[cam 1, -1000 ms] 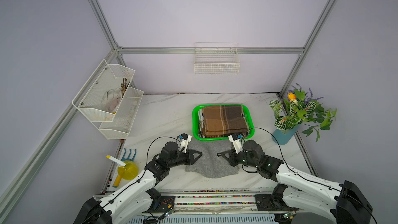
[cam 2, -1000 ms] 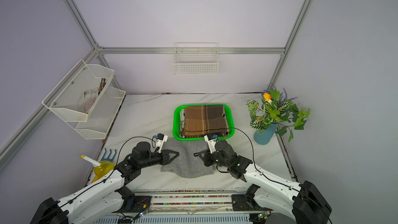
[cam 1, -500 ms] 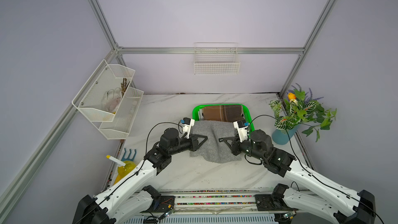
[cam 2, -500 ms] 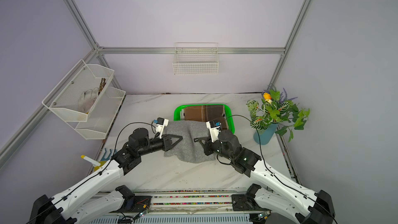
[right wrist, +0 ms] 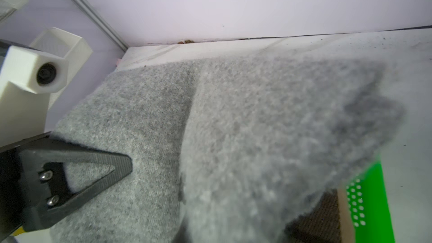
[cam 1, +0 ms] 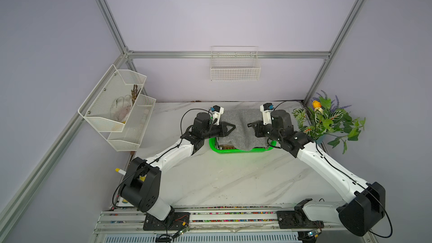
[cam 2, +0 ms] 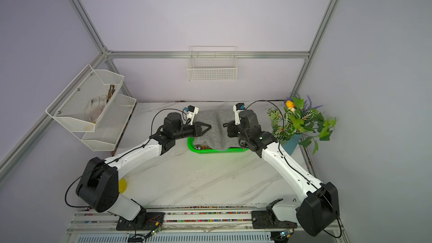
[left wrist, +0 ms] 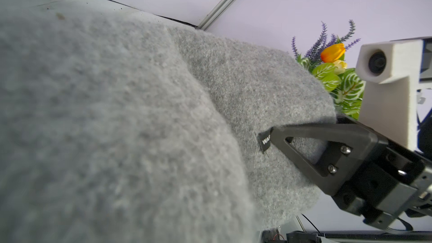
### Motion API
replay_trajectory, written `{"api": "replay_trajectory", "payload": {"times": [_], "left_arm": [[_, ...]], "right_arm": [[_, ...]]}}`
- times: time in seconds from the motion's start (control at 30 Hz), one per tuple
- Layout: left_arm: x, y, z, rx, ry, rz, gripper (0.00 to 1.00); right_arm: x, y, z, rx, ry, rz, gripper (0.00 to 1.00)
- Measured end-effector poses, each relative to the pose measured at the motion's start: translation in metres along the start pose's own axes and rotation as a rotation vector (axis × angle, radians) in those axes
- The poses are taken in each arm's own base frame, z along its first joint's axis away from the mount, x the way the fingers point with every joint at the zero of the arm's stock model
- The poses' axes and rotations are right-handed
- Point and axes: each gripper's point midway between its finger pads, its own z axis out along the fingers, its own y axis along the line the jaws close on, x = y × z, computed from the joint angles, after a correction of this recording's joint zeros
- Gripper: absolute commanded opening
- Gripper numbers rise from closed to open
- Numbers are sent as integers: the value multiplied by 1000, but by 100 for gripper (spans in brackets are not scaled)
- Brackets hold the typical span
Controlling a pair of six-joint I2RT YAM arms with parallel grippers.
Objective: Put the folded scarf in the basket
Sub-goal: Place the scarf in the basket.
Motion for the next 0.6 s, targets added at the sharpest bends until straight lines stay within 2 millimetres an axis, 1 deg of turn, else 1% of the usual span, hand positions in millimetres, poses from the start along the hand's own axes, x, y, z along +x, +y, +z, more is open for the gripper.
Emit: {"api": "replay_trajectory", "payload": {"times": [0.1, 0.2, 0.27, 0.33, 0.43, 0.47, 0.5, 0.57, 0.6], "left_arm": [[-2, 21, 17, -18, 31, -23, 0], [-1, 38, 29, -40, 56, -30, 0], [5, 50, 29, -80, 70, -26, 0], [6, 56, 27, -104, 74, -16, 0], [6, 62, 25, -119, 82, -7, 0], [6, 64, 25, -121, 84, -6, 1], [7, 65, 25, -121, 88, -7, 3], [10, 69, 27, -125, 97, -9, 4], [12, 71, 28, -129, 101, -10, 5]], "right_arm": [[3, -23, 26, 61, 44, 5, 0], [16, -42, 52, 111, 103, 12, 0], [28, -55, 66, 151, 141, 9, 0], [38, -69, 76, 195, 168, 6, 0], [45, -85, 84, 242, 187, 3, 0], [46, -90, 87, 255, 195, 3, 0], [47, -92, 89, 260, 201, 2, 6], [49, -97, 94, 271, 209, 0, 21], [50, -98, 96, 276, 213, 0, 27]]}}
